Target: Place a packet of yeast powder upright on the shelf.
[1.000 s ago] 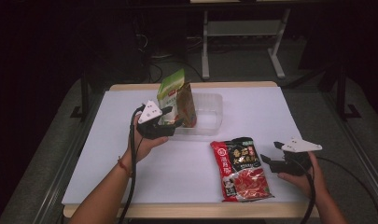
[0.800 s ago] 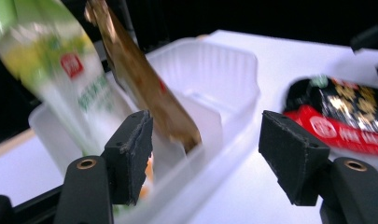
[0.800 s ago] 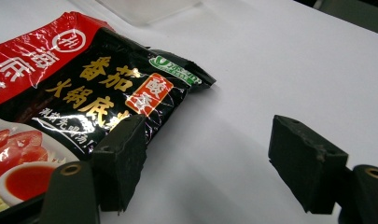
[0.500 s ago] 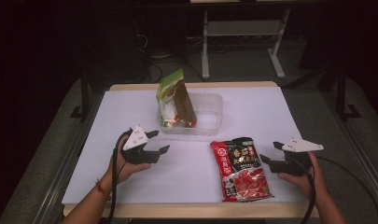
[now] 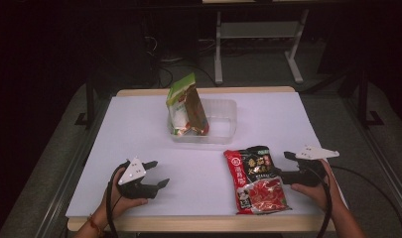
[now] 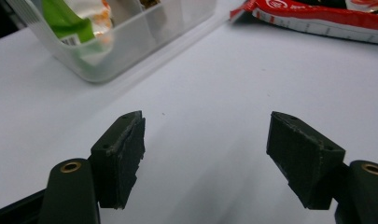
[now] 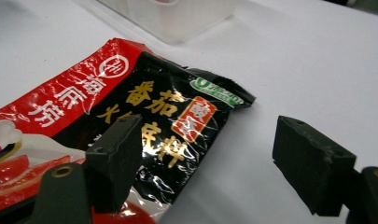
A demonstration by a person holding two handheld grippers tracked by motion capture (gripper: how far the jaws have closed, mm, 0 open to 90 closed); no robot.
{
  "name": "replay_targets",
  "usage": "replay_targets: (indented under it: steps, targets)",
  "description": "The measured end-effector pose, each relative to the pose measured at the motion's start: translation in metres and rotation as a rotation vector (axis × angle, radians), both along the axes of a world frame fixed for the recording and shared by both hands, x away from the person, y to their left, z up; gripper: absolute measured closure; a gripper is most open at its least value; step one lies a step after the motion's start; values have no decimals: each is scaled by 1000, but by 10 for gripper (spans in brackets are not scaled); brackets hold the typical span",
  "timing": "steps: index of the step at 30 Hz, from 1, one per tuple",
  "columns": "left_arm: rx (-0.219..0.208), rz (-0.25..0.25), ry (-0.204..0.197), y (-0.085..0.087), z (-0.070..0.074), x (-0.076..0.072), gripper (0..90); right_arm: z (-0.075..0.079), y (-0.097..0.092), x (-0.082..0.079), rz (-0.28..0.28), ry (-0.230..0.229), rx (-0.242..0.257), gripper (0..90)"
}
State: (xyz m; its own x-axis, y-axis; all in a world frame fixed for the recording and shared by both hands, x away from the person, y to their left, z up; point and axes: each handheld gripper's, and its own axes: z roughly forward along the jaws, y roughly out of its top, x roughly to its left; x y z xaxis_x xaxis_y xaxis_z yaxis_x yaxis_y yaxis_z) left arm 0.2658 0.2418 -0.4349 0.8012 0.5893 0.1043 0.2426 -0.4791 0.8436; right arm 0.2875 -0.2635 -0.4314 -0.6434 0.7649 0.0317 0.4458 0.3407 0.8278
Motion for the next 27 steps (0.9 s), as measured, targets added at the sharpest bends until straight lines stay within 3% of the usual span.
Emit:
replay_targets:
  steps: [5, 9, 13, 17, 23, 27]
  targets:
    - [-5, -9, 4, -2, -1, -1, 252, -4, 8, 6, 22, 50, -3, 206]
    - [-5, 15, -9, 0, -1, -3, 249, -8, 11, 12, 35, 87, 4, 193]
    - [0, 15, -8, 3, -2, -5, 249, -15, 13, 19, 71, 163, 40, 170]
    - [-5, 23, -5, 3, -2, -6, 250, -22, 24, 25, 111, 220, 0, 135]
    - [-3, 6, -12, -1, -1, -8, 251, -26, 25, 31, 110, 264, 37, 114]
    - [2, 0, -4, -3, -2, -7, 251, -25, 30, 31, 124, 259, 14, 81]
